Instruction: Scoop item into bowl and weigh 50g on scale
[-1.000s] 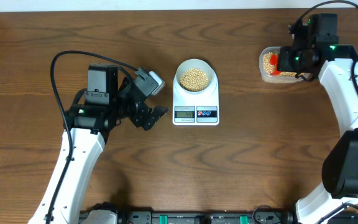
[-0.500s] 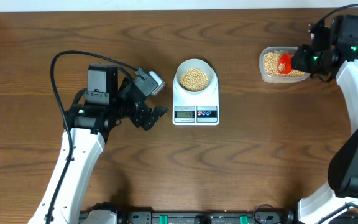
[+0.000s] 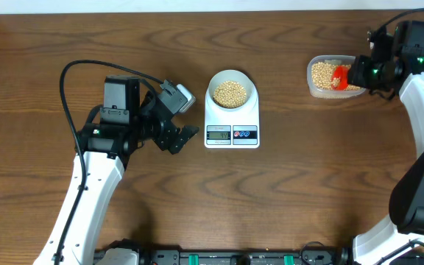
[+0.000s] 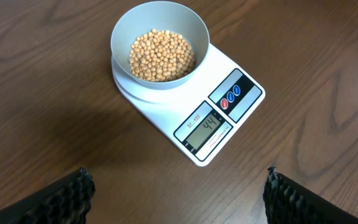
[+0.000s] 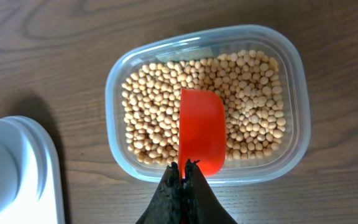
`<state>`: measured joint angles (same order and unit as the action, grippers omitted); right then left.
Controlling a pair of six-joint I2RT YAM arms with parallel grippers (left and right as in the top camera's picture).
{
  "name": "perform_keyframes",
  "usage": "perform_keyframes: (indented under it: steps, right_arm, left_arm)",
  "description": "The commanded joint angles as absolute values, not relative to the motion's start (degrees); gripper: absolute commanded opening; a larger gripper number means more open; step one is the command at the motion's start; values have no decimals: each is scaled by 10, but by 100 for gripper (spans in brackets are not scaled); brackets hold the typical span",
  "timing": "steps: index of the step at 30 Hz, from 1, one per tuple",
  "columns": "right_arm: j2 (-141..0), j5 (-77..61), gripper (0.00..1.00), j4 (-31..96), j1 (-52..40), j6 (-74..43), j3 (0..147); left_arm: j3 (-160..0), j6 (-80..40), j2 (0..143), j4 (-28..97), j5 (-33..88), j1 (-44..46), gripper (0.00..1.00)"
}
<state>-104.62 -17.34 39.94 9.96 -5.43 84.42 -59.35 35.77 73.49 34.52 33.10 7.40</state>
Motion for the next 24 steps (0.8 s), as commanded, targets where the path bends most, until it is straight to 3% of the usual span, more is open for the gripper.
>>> perform_keyframes:
  steps: [1, 15, 24]
  right_arm:
    - [-1051, -169, 1, 389, 100, -46, 823]
    - [-1051, -286, 1, 331, 100, -67, 808]
    - [-1051, -287, 1, 328, 101, -68, 808]
  left_arm:
    - [-590, 350, 734, 346, 338, 75, 90]
    - [-590, 350, 734, 346, 338, 75, 89]
    - [-590, 350, 734, 346, 338, 75, 89]
